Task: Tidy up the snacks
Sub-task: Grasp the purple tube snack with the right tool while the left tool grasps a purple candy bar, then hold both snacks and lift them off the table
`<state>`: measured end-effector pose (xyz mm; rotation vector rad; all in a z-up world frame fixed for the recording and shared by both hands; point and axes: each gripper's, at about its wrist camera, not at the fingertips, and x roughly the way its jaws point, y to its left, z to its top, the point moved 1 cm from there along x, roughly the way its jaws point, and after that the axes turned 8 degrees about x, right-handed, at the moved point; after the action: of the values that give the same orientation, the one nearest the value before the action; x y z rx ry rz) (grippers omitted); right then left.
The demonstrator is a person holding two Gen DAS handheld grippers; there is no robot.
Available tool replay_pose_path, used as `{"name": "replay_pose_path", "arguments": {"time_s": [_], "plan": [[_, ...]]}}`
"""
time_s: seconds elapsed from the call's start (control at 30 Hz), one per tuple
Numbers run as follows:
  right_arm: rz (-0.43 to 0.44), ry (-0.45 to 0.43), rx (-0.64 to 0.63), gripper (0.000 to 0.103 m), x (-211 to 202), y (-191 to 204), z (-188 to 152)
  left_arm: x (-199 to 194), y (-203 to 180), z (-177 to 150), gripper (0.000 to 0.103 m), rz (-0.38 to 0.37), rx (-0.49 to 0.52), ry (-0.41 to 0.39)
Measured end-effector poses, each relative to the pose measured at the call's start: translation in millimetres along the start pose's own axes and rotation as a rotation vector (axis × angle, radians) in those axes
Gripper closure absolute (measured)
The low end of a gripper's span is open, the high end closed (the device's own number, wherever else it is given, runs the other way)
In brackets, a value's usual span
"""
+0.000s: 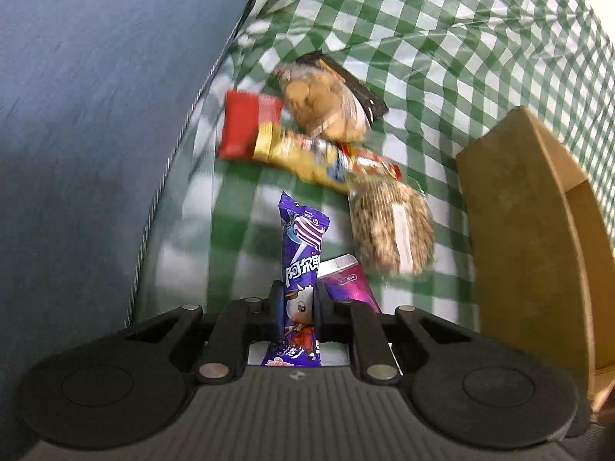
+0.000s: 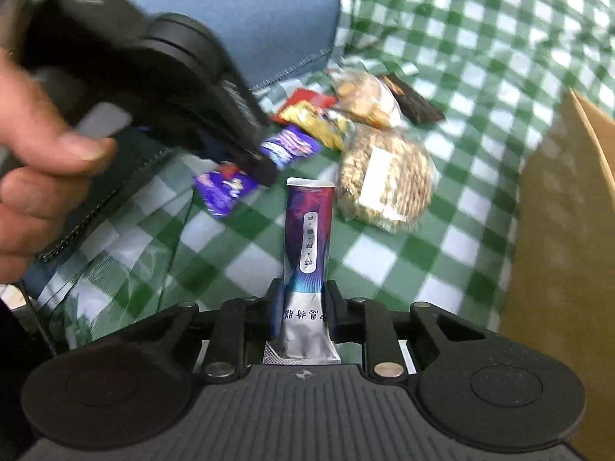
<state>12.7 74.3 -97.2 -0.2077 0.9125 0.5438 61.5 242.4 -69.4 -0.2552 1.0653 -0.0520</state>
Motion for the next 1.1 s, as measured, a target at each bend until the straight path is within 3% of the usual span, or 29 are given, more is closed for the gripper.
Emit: {"name": "replay_pose_path", "arguments": {"time_s": [0.13, 0.27, 0.47, 0.63, 1.1], "plan": [[0.020, 0.071, 0.084, 0.080, -8.1, -11.4, -11.3, -4.6, -10.8, -8.4, 0.087, 0.009, 0.039, 0.020], [0.043, 0.092, 0.105, 0.077, -7.7, -13.0, -17.4, 9.9, -6.4, -12.8, 0.086, 0.033, 0.040, 0.103], [0.049, 0.063, 0.097, 0.076, -3.0, -13.2, -13.0, 14.1, -3.7, -14.6, 0.086, 0.051, 0.045, 0.114], [0.039, 0.073, 0.071, 0.073, 4.6, -8.1, -14.6, 17.1, -9.1, -13.9, 0.078, 0.060, 0.064, 0.117], [0.021, 0.070, 0.040, 0.071, 9.9, -5.4, -17.5, 16.6, -10.4, -14.6, 0.076, 0.060, 0.068, 0.117]]}}
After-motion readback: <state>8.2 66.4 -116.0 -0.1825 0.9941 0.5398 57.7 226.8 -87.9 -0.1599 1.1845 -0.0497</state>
